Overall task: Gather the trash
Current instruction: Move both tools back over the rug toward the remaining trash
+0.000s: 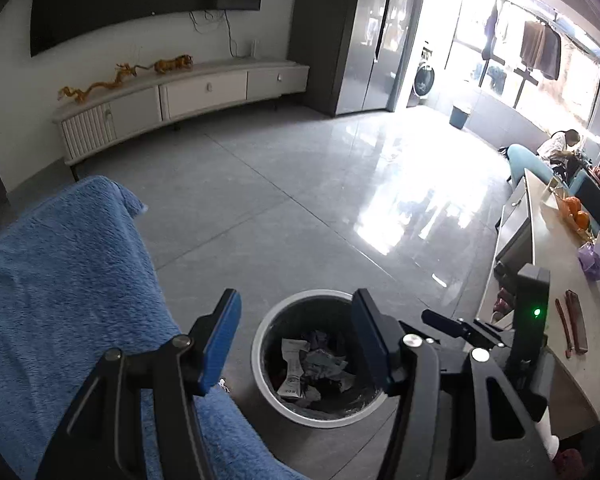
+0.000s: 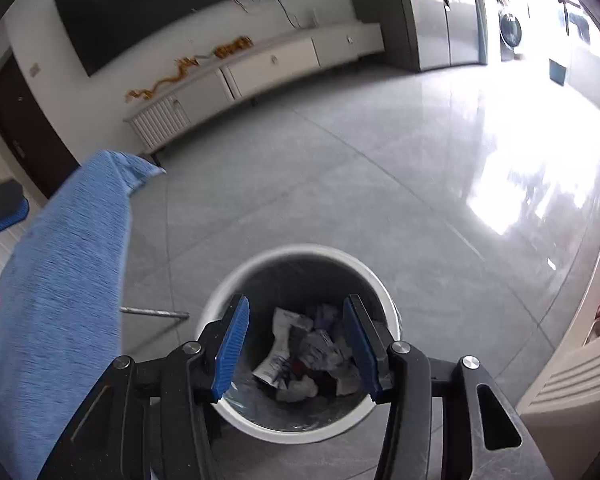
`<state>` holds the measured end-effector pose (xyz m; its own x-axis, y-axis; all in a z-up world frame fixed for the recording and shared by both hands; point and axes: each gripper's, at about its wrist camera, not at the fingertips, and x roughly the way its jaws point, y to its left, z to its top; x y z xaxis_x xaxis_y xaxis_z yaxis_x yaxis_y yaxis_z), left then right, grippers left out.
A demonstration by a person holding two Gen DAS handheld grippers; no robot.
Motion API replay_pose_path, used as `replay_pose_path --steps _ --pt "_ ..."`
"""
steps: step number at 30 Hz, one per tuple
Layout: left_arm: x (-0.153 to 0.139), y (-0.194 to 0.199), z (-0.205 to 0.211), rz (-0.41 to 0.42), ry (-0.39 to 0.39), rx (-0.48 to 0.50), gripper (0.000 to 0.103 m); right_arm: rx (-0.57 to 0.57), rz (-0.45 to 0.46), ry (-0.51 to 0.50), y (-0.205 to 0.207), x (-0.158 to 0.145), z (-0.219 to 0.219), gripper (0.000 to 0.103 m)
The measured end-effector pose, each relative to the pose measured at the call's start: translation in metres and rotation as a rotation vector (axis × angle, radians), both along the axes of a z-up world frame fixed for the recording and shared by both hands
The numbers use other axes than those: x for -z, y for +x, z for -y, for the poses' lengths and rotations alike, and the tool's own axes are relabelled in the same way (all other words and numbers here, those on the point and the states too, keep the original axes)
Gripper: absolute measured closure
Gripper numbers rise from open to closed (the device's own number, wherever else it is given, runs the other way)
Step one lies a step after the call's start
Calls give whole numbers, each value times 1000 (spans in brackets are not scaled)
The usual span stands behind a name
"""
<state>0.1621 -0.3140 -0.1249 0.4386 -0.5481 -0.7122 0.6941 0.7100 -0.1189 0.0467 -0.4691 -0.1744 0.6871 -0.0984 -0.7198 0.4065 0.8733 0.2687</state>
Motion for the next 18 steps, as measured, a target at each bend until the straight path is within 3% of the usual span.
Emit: replay_pose_path --steps 9,18 --pt "-54 -30 -104 180 -5 -109 47 -96 200 -101 -9 -98 -61 47" --pt "-80 -42 -212 233 -27 -283 47 -230 307 -177 -1 -162 -138 46"
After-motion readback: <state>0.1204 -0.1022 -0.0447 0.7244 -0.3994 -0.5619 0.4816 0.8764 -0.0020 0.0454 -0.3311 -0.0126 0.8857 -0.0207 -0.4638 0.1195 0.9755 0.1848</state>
